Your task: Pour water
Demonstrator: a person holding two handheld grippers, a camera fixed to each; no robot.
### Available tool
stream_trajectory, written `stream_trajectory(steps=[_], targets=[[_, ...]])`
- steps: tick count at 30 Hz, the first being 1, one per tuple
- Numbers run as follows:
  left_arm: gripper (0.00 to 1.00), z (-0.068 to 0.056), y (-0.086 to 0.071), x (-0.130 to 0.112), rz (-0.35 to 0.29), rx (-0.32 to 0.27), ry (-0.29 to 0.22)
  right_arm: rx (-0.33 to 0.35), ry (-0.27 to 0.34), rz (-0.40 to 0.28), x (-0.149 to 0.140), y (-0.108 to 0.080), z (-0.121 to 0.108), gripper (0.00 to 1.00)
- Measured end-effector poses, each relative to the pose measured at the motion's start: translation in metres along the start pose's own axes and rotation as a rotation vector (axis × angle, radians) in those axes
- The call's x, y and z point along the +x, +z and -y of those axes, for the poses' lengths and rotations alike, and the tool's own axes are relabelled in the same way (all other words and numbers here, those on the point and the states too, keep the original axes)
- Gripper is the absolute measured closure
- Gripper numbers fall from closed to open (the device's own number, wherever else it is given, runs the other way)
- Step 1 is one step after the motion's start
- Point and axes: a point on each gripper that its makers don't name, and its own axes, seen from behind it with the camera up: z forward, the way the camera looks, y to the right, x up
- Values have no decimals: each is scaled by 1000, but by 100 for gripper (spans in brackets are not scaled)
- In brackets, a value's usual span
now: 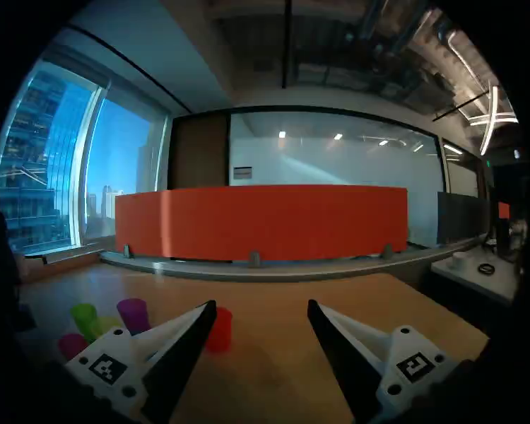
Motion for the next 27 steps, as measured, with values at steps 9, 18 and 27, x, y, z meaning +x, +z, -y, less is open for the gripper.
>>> stream_trajectory(steps=[9, 18, 27], targets=[[14, -3, 6, 46, 21, -35, 37, 3, -25, 31, 32, 0, 1, 0], [14, -4, 10, 96, 17, -58, 66, 11, -18, 33, 76, 5, 2, 1], [14, -1, 11, 116, 46, -69, 40, 27, -8, 27, 106, 11, 6, 0]])
